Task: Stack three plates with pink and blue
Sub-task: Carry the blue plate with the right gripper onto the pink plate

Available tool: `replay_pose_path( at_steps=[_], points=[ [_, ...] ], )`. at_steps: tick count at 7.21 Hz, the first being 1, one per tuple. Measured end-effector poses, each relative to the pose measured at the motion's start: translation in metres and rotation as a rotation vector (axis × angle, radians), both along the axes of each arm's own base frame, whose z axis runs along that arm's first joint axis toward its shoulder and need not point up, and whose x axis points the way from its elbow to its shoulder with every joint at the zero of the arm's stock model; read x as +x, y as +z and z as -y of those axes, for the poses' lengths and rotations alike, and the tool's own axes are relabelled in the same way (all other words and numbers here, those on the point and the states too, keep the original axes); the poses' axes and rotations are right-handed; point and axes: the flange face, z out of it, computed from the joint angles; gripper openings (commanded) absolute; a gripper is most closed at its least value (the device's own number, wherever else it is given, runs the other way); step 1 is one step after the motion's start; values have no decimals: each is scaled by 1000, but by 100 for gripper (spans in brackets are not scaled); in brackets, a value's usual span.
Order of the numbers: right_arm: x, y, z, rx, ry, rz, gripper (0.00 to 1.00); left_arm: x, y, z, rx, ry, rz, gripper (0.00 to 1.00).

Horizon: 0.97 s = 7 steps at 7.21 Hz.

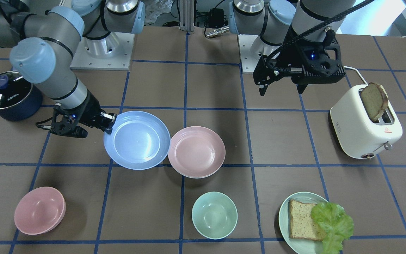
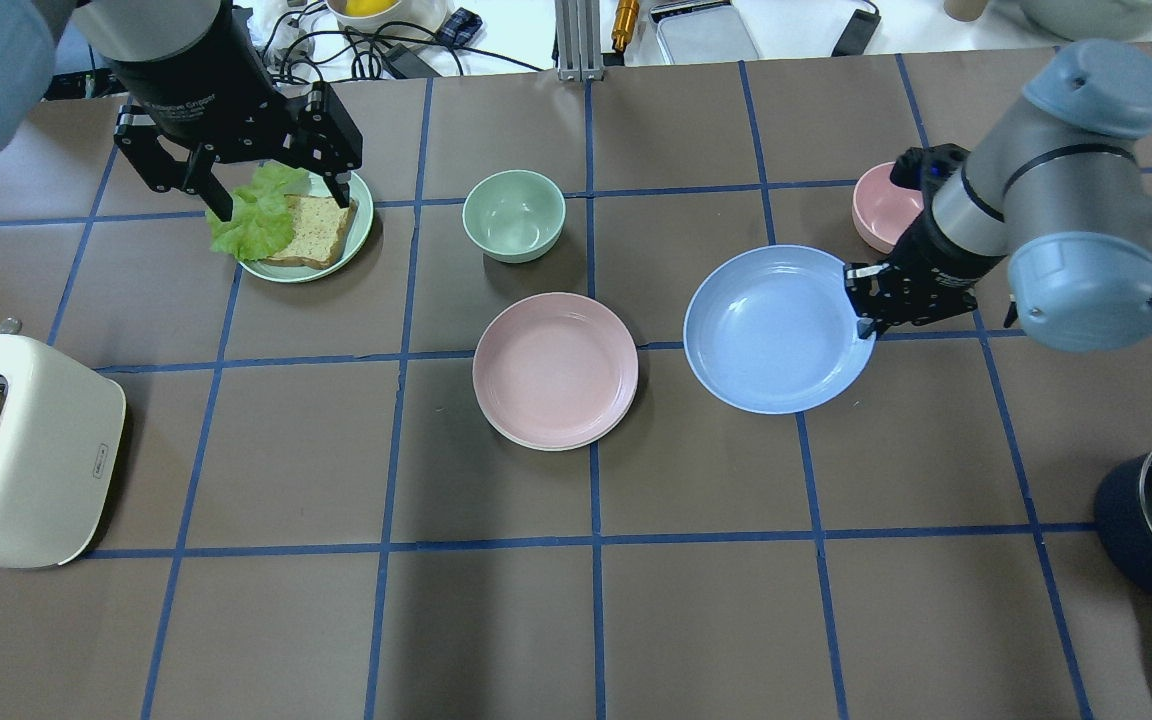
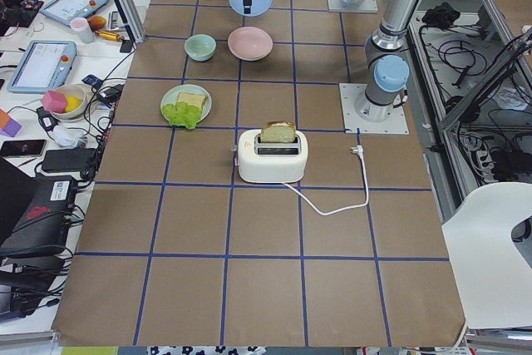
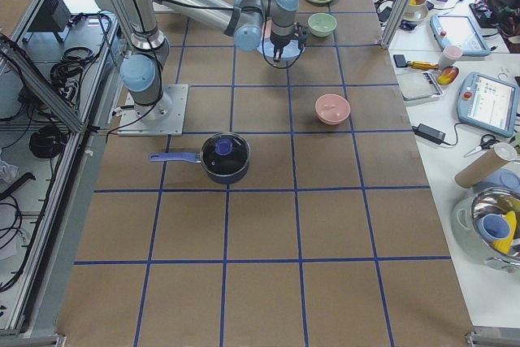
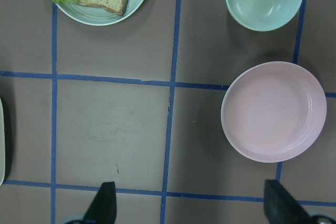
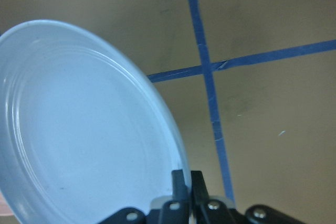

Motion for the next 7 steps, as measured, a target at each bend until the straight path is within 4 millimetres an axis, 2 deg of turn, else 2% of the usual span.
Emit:
replay_pose_path(
  at_steps=[2,4,5,7],
  points=[
    [76,-14,-7,-29,-11,20,0,1,2,-4,-6,1,0,100],
    [129,-35,-14,-55,-19,33,0,1,3,-6,-9,2,3,100],
    [145,-41,-18,-60,-15,38,0,1,4,-6,-11,3,4,100],
    [156,-48,-23,-58,-7,38,0,1,5,-6,-13,5,3,100]
  ],
)
